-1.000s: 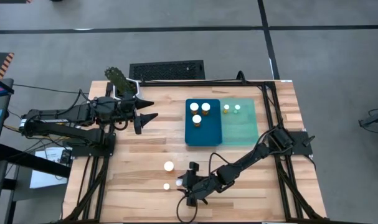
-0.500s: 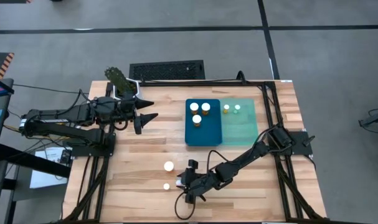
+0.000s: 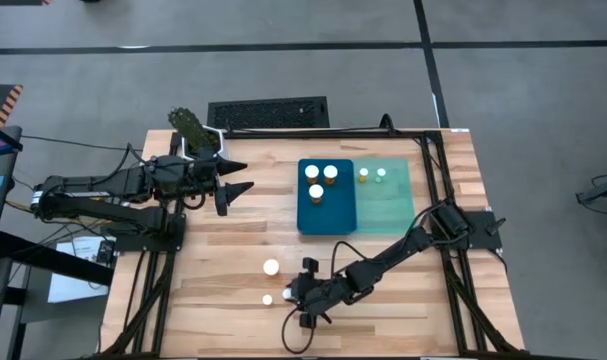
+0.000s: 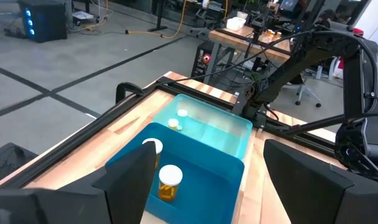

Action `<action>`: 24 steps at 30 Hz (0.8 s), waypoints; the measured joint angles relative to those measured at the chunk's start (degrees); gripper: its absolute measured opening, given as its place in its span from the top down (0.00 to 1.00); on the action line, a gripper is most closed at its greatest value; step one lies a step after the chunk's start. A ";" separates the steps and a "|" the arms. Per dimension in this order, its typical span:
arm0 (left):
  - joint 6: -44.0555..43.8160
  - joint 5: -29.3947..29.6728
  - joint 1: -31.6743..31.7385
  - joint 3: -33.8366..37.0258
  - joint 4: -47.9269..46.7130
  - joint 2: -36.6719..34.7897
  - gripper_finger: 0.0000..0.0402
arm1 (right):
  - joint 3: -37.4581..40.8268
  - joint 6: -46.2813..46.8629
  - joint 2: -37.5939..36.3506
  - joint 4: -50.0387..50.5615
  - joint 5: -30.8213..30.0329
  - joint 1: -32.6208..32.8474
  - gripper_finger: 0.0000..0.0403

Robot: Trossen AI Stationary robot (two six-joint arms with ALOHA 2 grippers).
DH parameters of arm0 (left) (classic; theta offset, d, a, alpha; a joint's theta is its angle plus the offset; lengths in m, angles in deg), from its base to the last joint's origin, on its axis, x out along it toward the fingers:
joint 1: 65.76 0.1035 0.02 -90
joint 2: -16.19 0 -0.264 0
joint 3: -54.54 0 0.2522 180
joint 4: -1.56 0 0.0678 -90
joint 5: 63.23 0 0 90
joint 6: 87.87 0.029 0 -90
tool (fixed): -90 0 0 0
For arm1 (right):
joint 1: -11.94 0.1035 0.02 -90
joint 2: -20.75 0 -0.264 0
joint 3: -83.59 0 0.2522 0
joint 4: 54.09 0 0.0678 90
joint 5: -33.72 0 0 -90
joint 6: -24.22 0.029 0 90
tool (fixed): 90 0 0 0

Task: Pick and place medicine bottles into bin by pill shape (circle, oval)
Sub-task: Put the small pink pill bottle into the green bin

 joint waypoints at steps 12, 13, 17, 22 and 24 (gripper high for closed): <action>-0.04 0.02 0.00 0.00 0.01 0.00 0.28 | 0.00 -0.04 -0.02 0.13 0.00 0.00 0.67; -0.04 0.00 0.00 0.00 0.01 0.00 0.28 | 0.00 -0.04 -0.02 0.13 0.00 0.00 0.69; -0.07 0.02 0.00 0.00 0.01 0.00 0.28 | 0.00 -0.04 -0.04 0.11 0.00 0.00 0.73; -0.09 0.02 0.00 0.00 0.01 0.00 0.28 | 0.00 0.43 -0.04 -0.11 0.00 0.00 0.73; -0.09 0.02 0.00 0.00 0.00 0.00 0.28 | 0.02 0.88 -0.15 -0.52 0.00 0.01 0.73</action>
